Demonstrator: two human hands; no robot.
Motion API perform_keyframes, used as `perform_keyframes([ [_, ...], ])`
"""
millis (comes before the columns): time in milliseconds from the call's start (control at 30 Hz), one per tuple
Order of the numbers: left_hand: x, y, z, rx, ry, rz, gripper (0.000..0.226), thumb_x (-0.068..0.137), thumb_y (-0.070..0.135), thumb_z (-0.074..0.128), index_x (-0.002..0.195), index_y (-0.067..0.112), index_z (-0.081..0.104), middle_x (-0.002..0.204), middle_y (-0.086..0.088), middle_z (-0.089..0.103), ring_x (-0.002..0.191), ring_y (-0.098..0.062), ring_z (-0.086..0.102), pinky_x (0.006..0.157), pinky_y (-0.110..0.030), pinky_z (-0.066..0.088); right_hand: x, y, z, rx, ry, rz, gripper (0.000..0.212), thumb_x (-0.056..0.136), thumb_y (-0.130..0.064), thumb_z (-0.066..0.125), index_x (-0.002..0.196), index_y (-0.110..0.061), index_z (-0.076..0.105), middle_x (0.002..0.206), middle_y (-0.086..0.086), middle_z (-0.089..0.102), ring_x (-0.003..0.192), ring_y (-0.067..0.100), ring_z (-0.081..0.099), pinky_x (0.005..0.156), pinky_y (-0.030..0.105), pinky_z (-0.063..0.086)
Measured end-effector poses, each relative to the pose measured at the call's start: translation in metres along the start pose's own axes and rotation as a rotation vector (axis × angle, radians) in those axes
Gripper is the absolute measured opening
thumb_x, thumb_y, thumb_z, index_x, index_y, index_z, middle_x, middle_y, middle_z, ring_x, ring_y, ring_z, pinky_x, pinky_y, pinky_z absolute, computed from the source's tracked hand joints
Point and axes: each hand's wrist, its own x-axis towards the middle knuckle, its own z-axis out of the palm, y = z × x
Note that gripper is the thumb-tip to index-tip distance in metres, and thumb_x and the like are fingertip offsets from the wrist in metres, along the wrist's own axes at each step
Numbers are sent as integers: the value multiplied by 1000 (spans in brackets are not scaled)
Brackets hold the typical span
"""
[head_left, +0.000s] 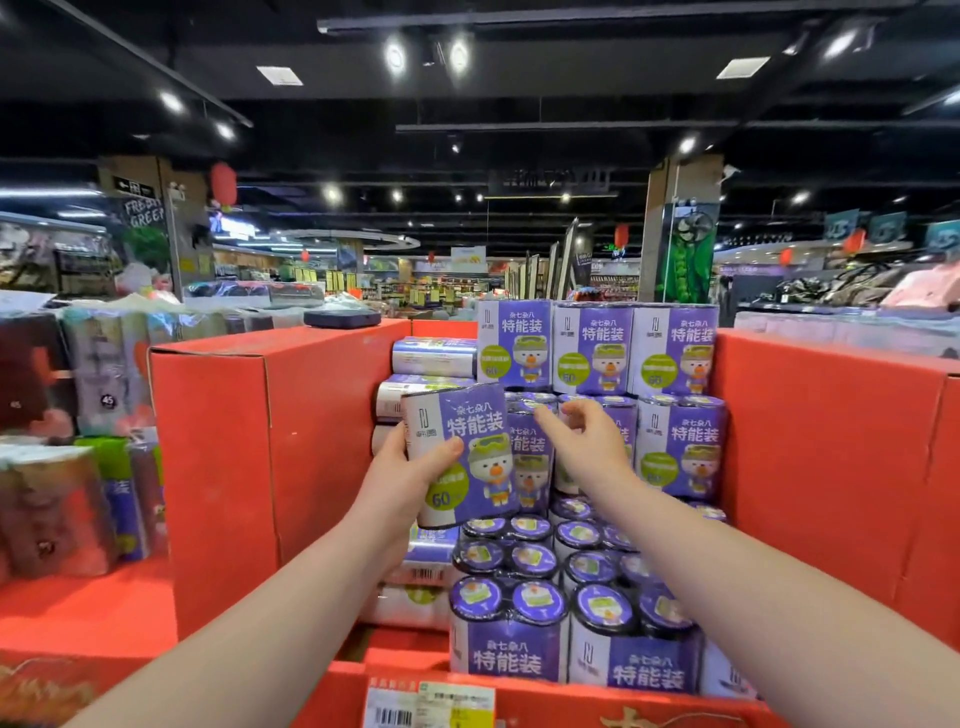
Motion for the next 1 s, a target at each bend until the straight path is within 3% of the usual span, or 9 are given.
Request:
perform_keyframes([
  [167, 0, -1, 45, -27, -124, -30, 37, 88, 3, 64, 122, 11, 55, 104, -7, 72, 81, -17, 71, 66, -26, 57, -22, -9, -34, 73, -414, -5, 30, 88, -33, 66, 113, -20, 57, 98, -6, 67, 84, 10, 62, 62, 21, 45],
  [267, 1, -8, 63, 99, -199, -49, 53, 86, 11, 69, 135, 14, 48, 119, -7, 66, 97, -18, 68, 78, -28, 55, -22, 1, -55, 99, -391, 6, 26, 87, -15, 69, 111, -10, 62, 83, 0, 69, 64, 8, 63, 56, 20, 50],
  [333, -2, -9, 67, 338, -215, -36, 72, 83, 26, 74, 144, 16, 39, 132, -2, 56, 114, -18, 59, 85, -26, 48, -20, 6, -70, 123, -312, 46, 27, 86, -11, 69, 112, -8, 61, 83, 0, 68, 61, 6, 62, 52, 17, 50],
  [400, -9, -12, 65, 757, -242, 17, 64, 85, 33, 69, 141, 13, 44, 130, -3, 55, 119, -19, 55, 87, -22, 43, -15, 15, -81, 173, -238, 100, 28, 86, -8, 68, 113, -7, 59, 85, 1, 66, 62, 9, 61, 48, 16, 49],
  [467, -16, -22, 60, 1118, -406, 31, 57, 88, 42, 63, 137, 14, 50, 133, -5, 55, 123, -21, 53, 97, -24, 40, -10, 22, -86, 197, -181, 138, 30, 86, -4, 67, 115, -4, 59, 88, 6, 65, 65, 13, 57, 46, 13, 47],
  [567, -24, -36, 56, 1421, -597, 42, 66, 92, 54, 51, 146, 19, 38, 147, -6, 39, 137, -23, 35, 112, -30, 28, -5, 34, -84, 130, -146, 167, 27, 85, 0, 67, 111, 1, 60, 88, 12, 62, 63, 15, 53, 40, 12, 42],
  [700, -25, -40, 54, 1466, -568, 101, 65, 94, 56, 45, 148, 21, 35, 148, -4, 38, 138, -23, 32, 113, -32, 27, -1, 50, -68, 58, -96, 169, 35, 81, -1, 72, 112, 0, 57, 96, 12, 63, 68, 16, 57, 46, 13, 46],
  [833, -25, -42, 53, 1473, -564, 108, 66, 94, 56, 45, 148, 20, 35, 148, -3, 37, 138, -22, 32, 113, -32, 26, 3, 50, -64, -118, -87, 161, 53, 74, -12, 81, 113, -14, 45, 102, 2, 59, 91, 19, 57, 77, 28, 46],
  [1000, -25, -42, 54, 1482, -565, 117, 66, 94, 56, 43, 149, 20, 33, 150, -2, 36, 139, -21, 31, 114, -32, 25, 2, 46, -59, -274, -50, 160, 63, 76, -21, 80, 127, -9, 45, 118, 7, 60, 102, 23, 56, 78, 29, 40],
])
